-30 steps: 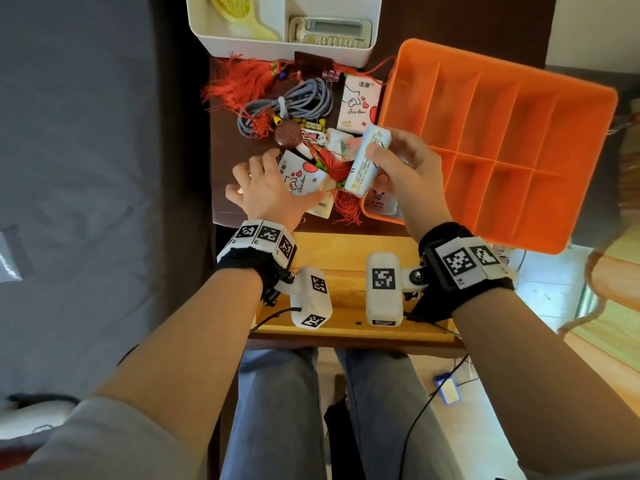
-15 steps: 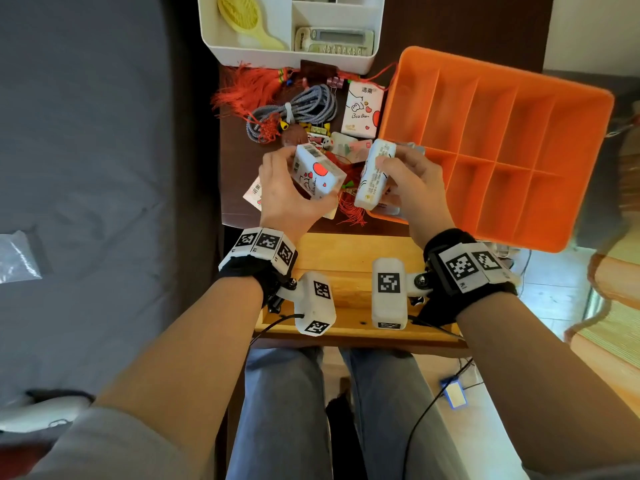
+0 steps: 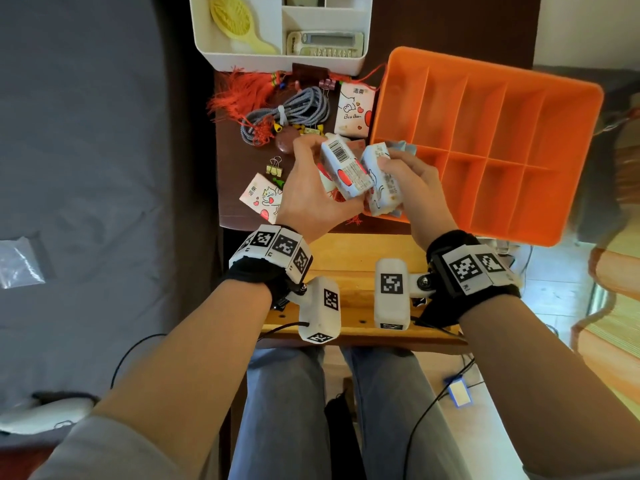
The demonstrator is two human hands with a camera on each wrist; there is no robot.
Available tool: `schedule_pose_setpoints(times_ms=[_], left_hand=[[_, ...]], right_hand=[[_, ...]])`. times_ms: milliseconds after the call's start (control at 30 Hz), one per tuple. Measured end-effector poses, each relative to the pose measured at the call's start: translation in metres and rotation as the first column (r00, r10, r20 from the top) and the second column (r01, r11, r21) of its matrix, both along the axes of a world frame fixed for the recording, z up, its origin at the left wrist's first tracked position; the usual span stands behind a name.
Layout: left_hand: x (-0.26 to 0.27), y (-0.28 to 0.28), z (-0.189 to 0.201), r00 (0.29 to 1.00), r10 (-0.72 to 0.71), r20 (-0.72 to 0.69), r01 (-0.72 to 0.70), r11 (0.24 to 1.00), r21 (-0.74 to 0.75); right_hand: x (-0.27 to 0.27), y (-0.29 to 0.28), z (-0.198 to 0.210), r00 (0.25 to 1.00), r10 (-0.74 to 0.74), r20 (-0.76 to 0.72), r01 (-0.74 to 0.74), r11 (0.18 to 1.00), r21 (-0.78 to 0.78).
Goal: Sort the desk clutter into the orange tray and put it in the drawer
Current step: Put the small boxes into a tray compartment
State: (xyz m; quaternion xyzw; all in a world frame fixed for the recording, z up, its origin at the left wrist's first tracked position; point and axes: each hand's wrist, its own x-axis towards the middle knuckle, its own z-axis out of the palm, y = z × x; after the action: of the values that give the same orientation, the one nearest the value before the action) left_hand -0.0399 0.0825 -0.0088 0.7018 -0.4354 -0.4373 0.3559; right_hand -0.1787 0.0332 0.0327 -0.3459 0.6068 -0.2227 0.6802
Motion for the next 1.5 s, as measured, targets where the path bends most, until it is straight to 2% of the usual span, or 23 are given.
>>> schedule_pose_setpoints(times_ms=[133, 333, 567, 667, 800, 933, 1033, 1167, 1300, 1500], left_hand=[[-0.008, -0.007, 0.007, 0.998, 0.036, -0.061, -0.035, 0.999, 0.019], [-0.02, -0.019, 0.011, 0.98, -0.149, 0.133, 0.142, 0.988, 0.055], [-0.034, -0.031, 0.018, 0.994, -0.106, 0.04, 0.104, 0.993, 0.057], [-0.044, -0.036, 0.018, 0.987, -0.157, 0.027, 0.155, 0.986, 0.062], [-0.056, -0.04, 0.019, 0.967, -0.237, 0.095, 0.24, 0.971, -0.021], [-0.068, -0.045, 0.014, 0.949, -0.288, 0.128, 0.298, 0.953, -0.062], [-0.075, -0.046, 0.007, 0.93, -0.348, 0.121, 0.355, 0.934, -0.039], [-0.076, -0.047, -0.006, 0.892, -0.432, 0.135, 0.43, 0.902, 0.043], [-0.075, -0.05, -0.012, 0.835, -0.512, 0.201, 0.5, 0.859, 0.112], [-0.072, -0.046, -0.011, 0.657, -0.554, 0.511, 0.574, 0.807, 0.138]], right_hand=[[-0.012, 0.001, 0.005, 0.995, -0.061, 0.074, 0.057, 0.997, 0.05], [-0.03, -0.003, -0.004, 0.992, -0.126, -0.012, 0.125, 0.991, -0.051], [-0.04, -0.002, -0.007, 0.997, -0.078, 0.01, 0.079, 0.994, -0.071], [-0.044, -0.004, -0.01, 0.991, -0.132, 0.022, 0.133, 0.99, -0.053], [-0.057, -0.007, -0.013, 0.983, -0.18, 0.04, 0.182, 0.982, -0.053], [-0.069, -0.009, -0.018, 0.974, -0.226, -0.002, 0.225, 0.971, -0.077], [-0.077, -0.01, -0.023, 0.969, -0.239, -0.056, 0.233, 0.967, -0.102], [-0.083, -0.009, -0.029, 0.967, -0.188, -0.169, 0.164, 0.976, -0.145], [-0.086, -0.015, -0.038, 0.922, -0.173, -0.347, 0.1, 0.971, -0.218], [-0.089, -0.02, -0.045, 0.893, -0.118, -0.434, 0.006, 0.968, -0.251]])
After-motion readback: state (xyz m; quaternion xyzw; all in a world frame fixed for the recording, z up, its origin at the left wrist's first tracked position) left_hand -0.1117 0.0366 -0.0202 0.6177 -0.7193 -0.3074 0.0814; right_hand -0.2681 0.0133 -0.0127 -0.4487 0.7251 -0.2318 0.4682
